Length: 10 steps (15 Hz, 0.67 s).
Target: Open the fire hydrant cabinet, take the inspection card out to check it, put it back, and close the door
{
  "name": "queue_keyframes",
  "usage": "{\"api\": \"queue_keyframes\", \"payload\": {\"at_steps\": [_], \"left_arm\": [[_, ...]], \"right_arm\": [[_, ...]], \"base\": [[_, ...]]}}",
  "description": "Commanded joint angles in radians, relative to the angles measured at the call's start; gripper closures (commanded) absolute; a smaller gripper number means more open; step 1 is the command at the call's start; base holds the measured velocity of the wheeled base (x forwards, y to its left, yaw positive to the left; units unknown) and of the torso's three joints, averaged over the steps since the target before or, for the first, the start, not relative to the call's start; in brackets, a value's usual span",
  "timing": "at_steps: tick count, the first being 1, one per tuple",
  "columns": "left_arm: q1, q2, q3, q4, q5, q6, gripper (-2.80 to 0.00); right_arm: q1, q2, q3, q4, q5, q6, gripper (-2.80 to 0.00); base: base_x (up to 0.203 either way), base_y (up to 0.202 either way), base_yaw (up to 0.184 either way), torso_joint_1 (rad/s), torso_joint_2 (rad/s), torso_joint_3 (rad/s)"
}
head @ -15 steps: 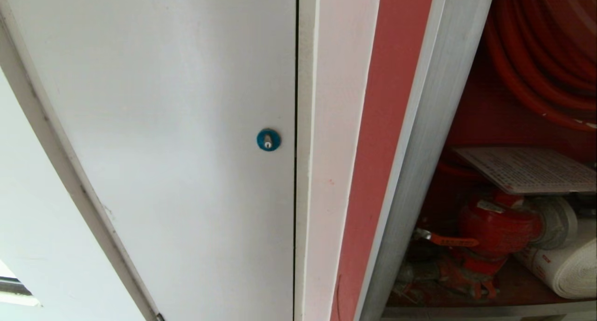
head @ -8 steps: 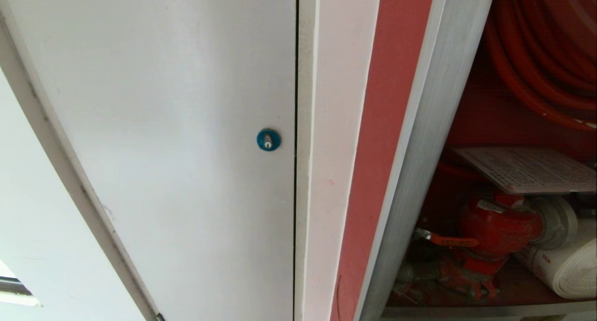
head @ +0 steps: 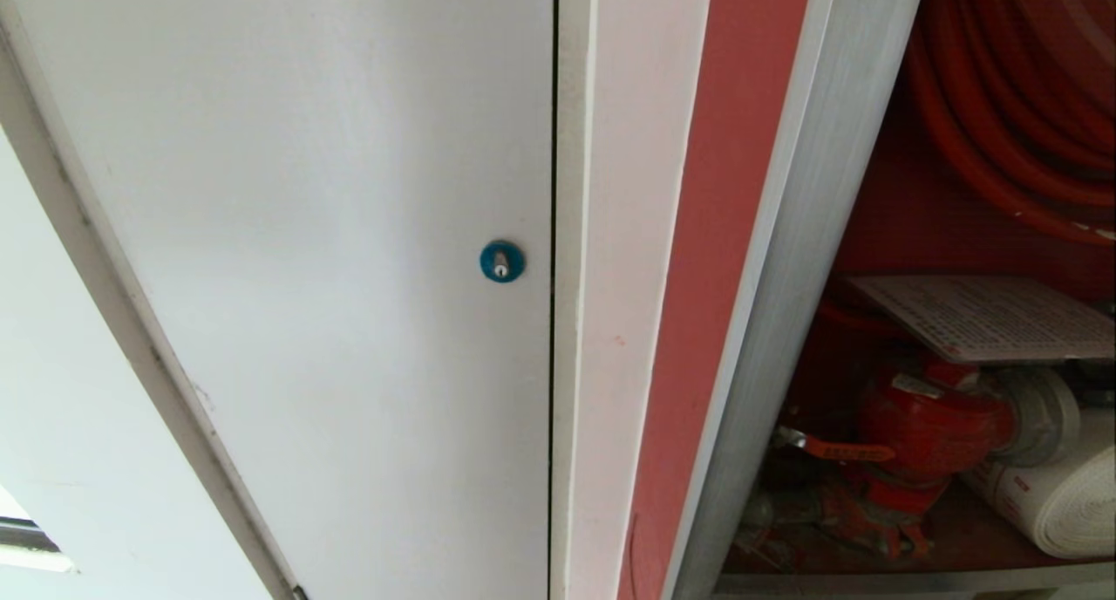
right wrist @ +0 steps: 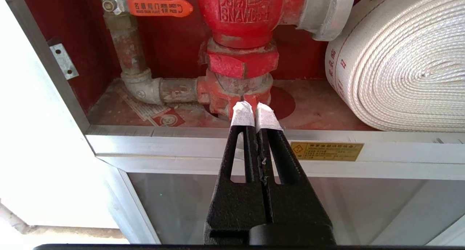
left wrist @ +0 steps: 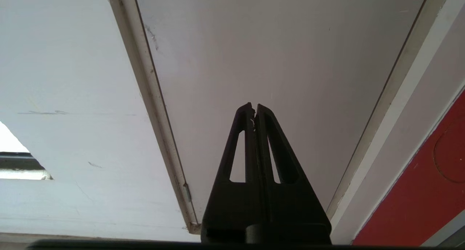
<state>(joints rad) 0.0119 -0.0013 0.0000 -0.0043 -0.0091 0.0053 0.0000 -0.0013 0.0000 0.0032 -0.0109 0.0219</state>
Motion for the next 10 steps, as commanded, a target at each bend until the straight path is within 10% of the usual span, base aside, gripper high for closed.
{"api": "queue_keyframes", "payload": {"at_steps": [1, 10], "left_arm": [[0.0, 0.0, 0.003, 0.0, 0.0, 0.002, 0.0], [0.0, 0.0, 0.003, 0.0, 0.0, 0.001, 0.0]], "right_arm": [[0.0, 0.0, 0.0, 0.0, 0.0, 0.001, 0.0], [0.0, -0.002, 0.0, -0.002, -0.003, 0.036, 0.0]], "base": [[0.0, 0.0, 0.0, 0.0, 0.0, 0.0], [0.0, 0.0, 0.0, 0.0, 0.0, 0.0]]}}
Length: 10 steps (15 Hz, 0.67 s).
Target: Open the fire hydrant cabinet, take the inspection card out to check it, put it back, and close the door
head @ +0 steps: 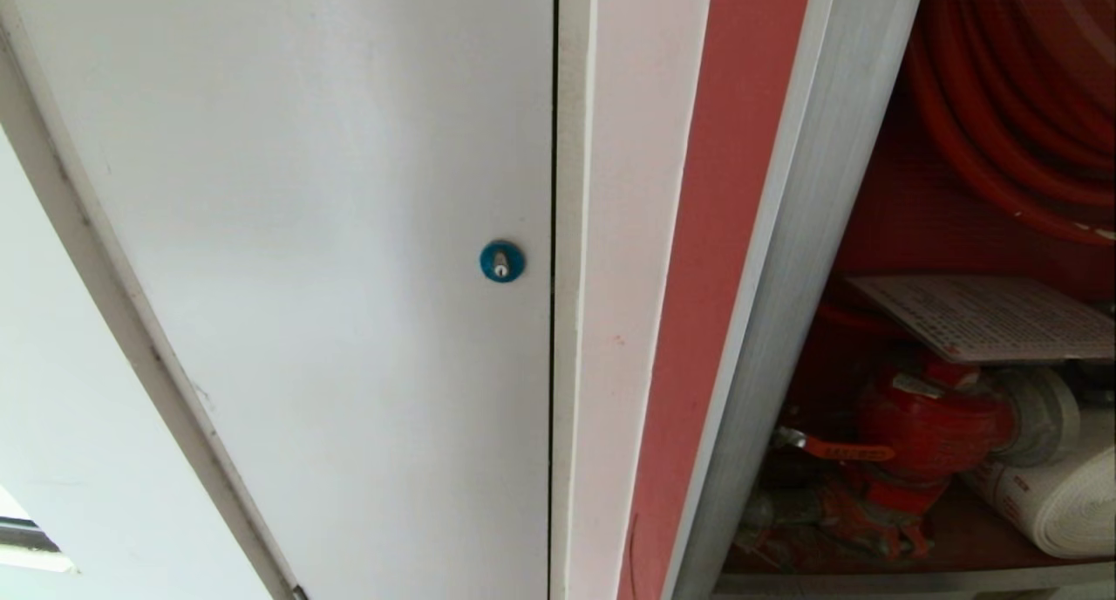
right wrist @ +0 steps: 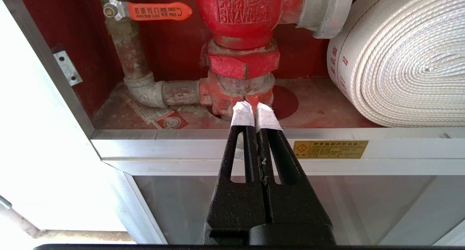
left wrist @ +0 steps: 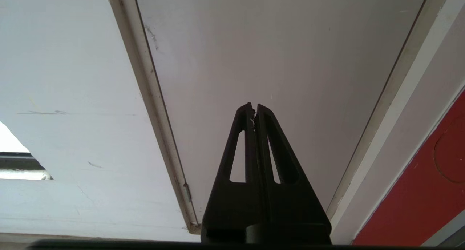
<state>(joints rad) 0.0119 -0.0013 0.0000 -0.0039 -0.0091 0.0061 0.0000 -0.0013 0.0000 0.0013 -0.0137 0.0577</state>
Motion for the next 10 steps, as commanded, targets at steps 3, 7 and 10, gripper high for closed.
{"api": "queue_keyframes", "payload": {"at_steps": [3, 7, 10], "left_arm": [[0.0, 0.0, 0.003, -0.001, 0.0, 0.0, 0.0], [0.0, 0.0, 0.003, -0.001, 0.0, 0.0, 0.0], [0.0, 0.0, 0.003, -0.001, 0.0, 0.0, 0.0]], "right_arm": [[-0.002, -0.002, -0.026, -0.002, -0.006, 0.0, 0.0], [-0.002, 0.035, -0.191, 0.056, -0.06, 0.0, 0.0], [-0.001, 0.162, -0.261, 0.05, -0.176, -0.012, 0.0]], "base": [[0.0, 0.0, 0.0, 0.0, 0.0, 0.0], [0.0, 0.0, 0.0, 0.0, 0.0, 0.0], [0.0, 0.0, 0.0, 0.0, 0.0, 0.0]]}}
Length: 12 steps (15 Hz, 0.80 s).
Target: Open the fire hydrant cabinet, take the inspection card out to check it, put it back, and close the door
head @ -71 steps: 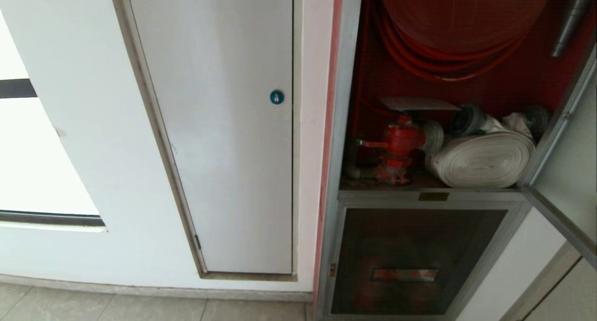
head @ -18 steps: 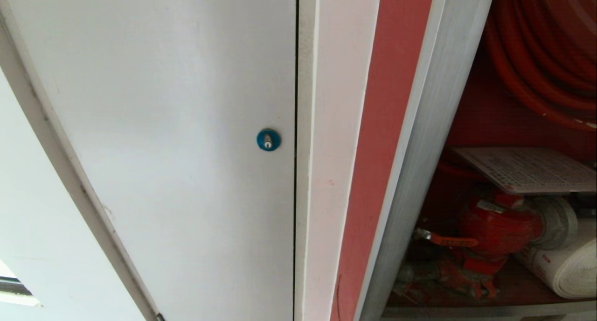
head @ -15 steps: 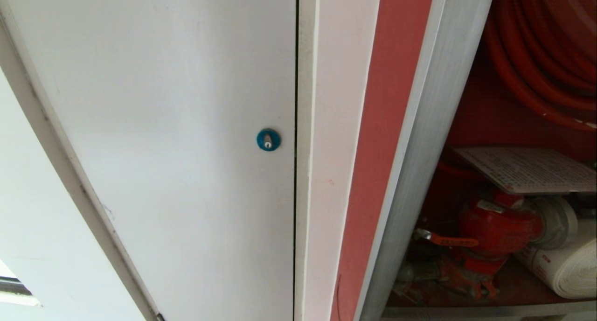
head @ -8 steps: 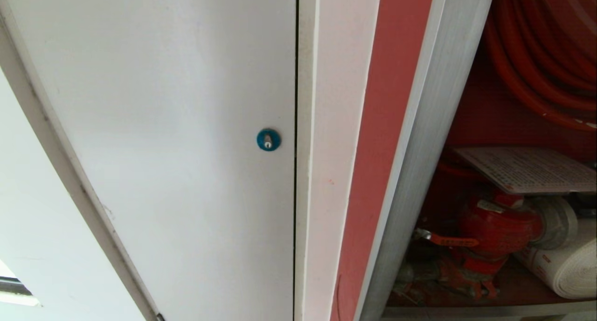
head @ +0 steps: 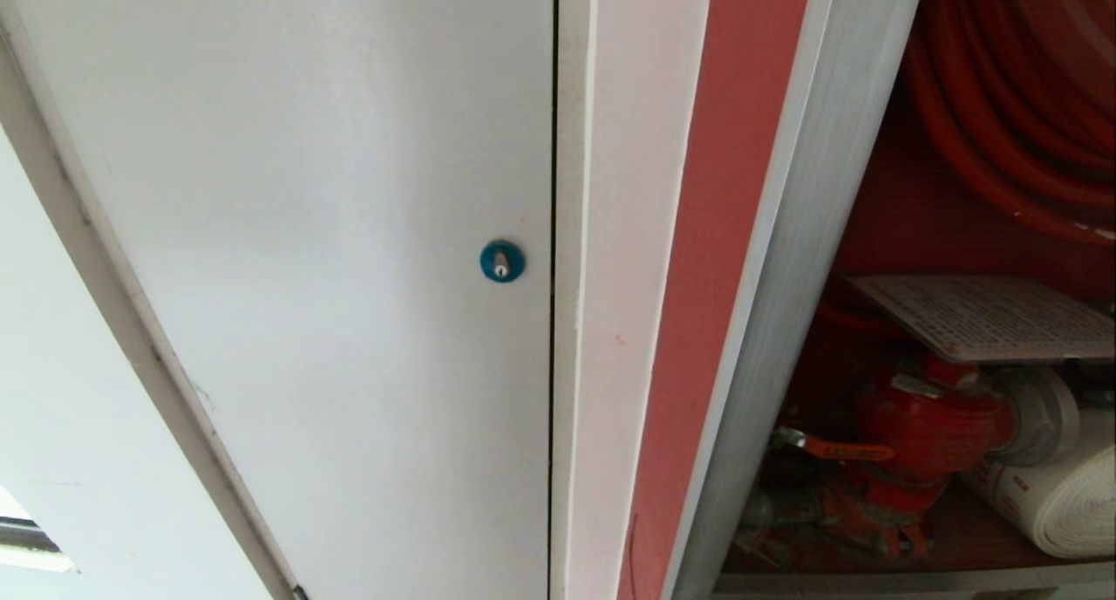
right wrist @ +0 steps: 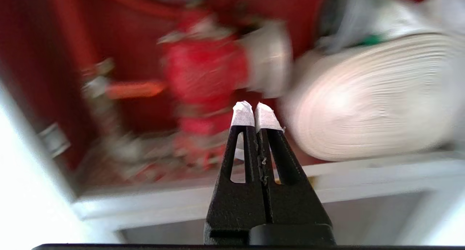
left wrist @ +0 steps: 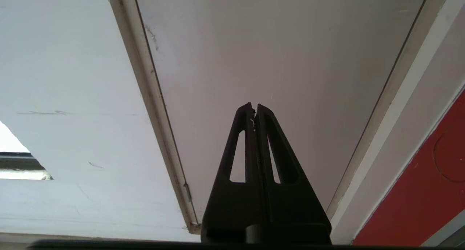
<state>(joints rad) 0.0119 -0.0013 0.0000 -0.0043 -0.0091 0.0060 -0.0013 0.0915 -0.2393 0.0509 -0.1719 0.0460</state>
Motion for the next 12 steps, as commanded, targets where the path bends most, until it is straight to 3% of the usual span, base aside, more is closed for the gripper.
{"api": "queue_keyframes", "payload": {"at_steps": [1, 4, 7, 10, 12], "left_arm": [[0.0, 0.0, 0.003, 0.0, 0.0, 0.0, 0.0], [0.0, 0.0, 0.003, 0.0, 0.0, 0.0, 0.0], [0.0, 0.0, 0.003, 0.0, 0.0, 0.0, 0.0], [0.0, 0.0, 0.003, 0.0, 0.0, 0.0, 0.0], [0.0, 0.0, 0.003, 0.0, 0.0, 0.0, 0.0]], "right_arm": [[0.0, 0.13, -0.047, -0.006, -0.071, -0.002, 0.0], [0.0, 0.313, -0.132, -0.05, -0.251, -0.035, 0.0], [0.0, 0.443, -0.162, -0.094, -0.401, -0.251, 0.0], [0.0, 0.52, -0.248, -0.081, -0.444, -0.343, 0.0], [0.001, 0.53, -0.322, 0.095, -0.449, -0.377, 0.0]], "base": [[0.0, 0.0, 0.0, 0.0, 0.0, 0.0], [0.0, 0.0, 0.0, 0.0, 0.0, 0.0], [0.0, 0.0, 0.0, 0.0, 0.0, 0.0], [0.0, 0.0, 0.0, 0.0, 0.0, 0.0], [0.0, 0.0, 0.0, 0.0, 0.0, 0.0]]}}
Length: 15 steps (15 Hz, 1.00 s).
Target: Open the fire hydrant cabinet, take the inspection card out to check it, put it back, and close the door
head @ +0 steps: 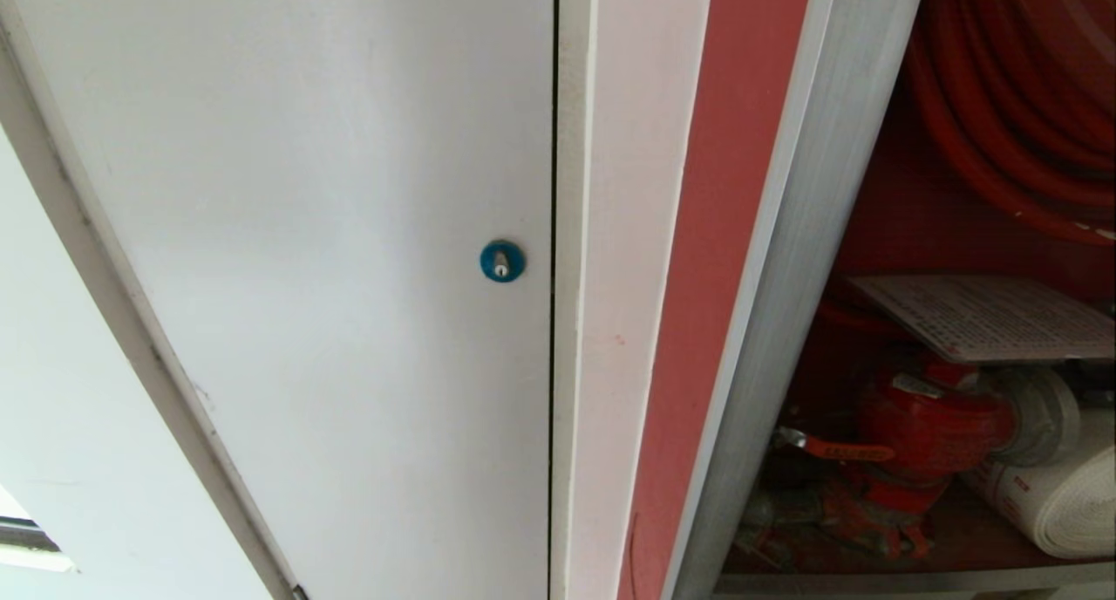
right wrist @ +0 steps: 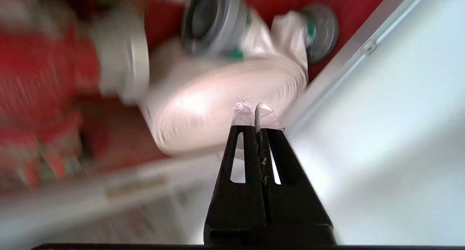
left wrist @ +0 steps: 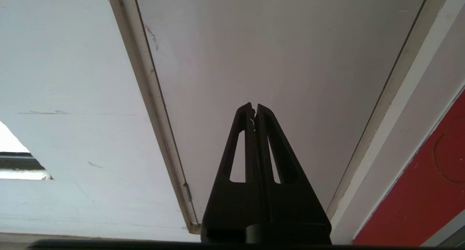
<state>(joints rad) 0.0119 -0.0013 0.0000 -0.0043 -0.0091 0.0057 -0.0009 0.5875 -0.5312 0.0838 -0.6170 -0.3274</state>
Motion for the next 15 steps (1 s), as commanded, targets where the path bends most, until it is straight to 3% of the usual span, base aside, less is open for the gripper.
{"api": "queue_keyframes", "payload": {"at_steps": [1, 4, 10, 15], "left_arm": [[0.0, 0.0, 0.003, 0.0, 0.0, 0.0, 0.0], [0.0, 0.0, 0.003, 0.0, 0.0, 0.0, 0.0], [0.0, 0.0, 0.003, 0.0, 0.0, 0.0, 0.0], [0.0, 0.0, 0.003, 0.0, 0.0, 0.0, 0.0]], "right_arm": [[0.01, 0.036, -0.083, 0.182, -0.001, -0.015, 0.0], [0.153, 0.037, -0.241, 0.425, 0.005, -0.03, 0.0], [0.224, 0.142, -0.389, 0.651, 0.048, -0.078, 0.0], [0.224, 0.207, -0.475, 0.783, 0.057, -0.286, 0.0]], "base": [[0.0, 0.0, 0.0, 0.0, 0.0, 0.0], [0.0, 0.0, 0.0, 0.0, 0.0, 0.0], [0.0, 0.0, 0.0, 0.0, 0.0, 0.0], [0.0, 0.0, 0.0, 0.0, 0.0, 0.0]]}}
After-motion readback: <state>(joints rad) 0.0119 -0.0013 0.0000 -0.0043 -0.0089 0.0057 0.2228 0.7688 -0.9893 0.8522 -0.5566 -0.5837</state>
